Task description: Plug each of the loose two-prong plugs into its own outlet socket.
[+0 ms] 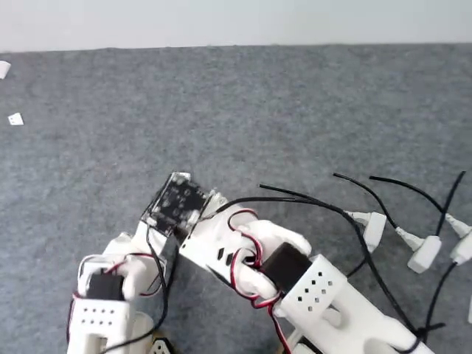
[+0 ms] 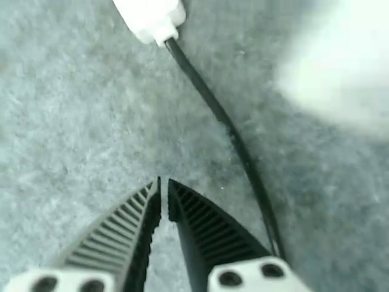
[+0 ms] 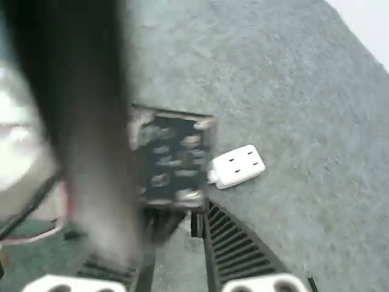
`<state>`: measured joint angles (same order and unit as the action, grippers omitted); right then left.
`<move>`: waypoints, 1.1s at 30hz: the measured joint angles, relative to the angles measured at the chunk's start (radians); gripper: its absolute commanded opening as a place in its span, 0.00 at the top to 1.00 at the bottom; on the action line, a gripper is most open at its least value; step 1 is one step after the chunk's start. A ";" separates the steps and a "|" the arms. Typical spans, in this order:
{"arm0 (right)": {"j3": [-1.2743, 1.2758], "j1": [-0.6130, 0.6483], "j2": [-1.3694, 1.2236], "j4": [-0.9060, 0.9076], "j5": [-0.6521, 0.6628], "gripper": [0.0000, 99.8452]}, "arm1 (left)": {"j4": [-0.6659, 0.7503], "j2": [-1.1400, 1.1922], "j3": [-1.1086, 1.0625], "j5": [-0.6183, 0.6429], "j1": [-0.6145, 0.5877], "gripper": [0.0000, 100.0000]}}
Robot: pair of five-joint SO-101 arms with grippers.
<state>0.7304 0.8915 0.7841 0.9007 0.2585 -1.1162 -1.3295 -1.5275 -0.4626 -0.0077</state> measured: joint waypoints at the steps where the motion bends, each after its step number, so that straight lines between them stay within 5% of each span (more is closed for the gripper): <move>1: 0.000 -0.009 -0.005 -0.005 -0.011 0.99 | -0.006 -0.043 -0.009 -0.002 0.002 0.99; 5: 0.000 -0.032 -0.058 -0.064 -0.095 0.99 | -0.012 -0.152 -0.032 0.063 0.002 0.99; 11: 0.000 -0.112 -0.238 -0.249 -0.322 0.99 | 0.121 -0.262 -0.100 0.276 -0.186 0.99; 16: -0.041 -0.117 -0.459 -0.377 -0.370 0.99 | 0.221 -0.364 -0.135 0.419 -0.313 0.99; 25: -0.419 -0.166 -0.870 -0.359 -0.376 0.99 | 0.226 -0.471 -0.169 0.448 -0.358 0.99; 33: -0.483 -0.233 -0.948 -0.351 -0.376 0.99 | 0.224 -0.473 -0.169 0.448 -0.358 0.99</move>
<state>0.2470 0.6582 -0.1642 0.5493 -0.1174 -0.8922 -1.8021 -1.6962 -0.0146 -0.3652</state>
